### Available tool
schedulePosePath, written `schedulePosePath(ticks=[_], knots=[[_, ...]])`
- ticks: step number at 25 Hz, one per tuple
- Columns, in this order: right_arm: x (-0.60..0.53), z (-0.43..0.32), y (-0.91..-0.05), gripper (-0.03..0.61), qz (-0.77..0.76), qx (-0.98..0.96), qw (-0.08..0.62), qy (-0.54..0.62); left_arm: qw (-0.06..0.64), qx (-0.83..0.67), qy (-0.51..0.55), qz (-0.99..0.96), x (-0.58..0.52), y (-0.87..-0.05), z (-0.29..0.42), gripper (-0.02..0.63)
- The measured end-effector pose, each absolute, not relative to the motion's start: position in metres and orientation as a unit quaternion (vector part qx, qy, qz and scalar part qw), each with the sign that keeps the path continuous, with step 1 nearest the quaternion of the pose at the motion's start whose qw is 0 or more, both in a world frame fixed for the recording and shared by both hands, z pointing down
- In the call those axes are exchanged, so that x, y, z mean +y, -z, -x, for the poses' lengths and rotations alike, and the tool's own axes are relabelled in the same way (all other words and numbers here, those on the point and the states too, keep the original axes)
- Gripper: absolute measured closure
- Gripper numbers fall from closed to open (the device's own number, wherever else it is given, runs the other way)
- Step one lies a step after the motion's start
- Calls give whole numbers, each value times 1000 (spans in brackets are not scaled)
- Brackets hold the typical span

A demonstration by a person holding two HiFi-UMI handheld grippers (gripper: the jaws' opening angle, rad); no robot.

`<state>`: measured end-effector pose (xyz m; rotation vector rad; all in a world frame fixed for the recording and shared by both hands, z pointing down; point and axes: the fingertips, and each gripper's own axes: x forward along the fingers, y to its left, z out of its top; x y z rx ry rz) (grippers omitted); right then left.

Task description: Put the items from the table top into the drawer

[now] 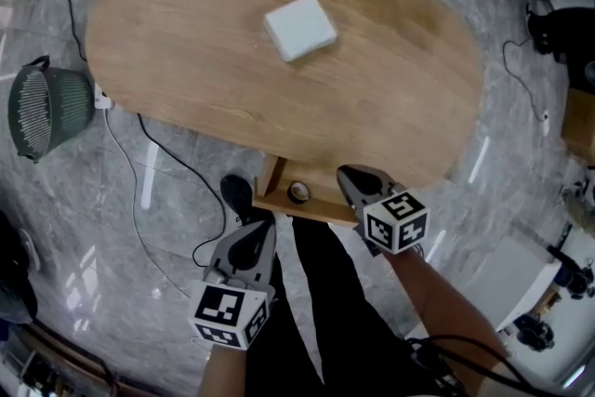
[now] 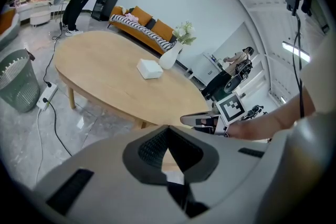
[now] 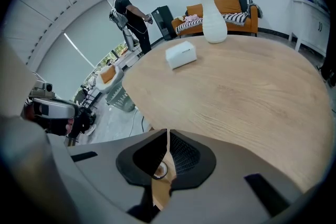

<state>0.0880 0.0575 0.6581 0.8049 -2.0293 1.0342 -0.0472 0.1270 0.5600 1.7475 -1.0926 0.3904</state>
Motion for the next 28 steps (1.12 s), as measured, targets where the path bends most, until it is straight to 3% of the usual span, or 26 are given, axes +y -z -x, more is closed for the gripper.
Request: schedulePosePath(ticks=[28], knots=[[-39, -32, -661, 535, -238, -823, 370, -359, 500, -502, -124, -695, 64, -549, 65, 613]])
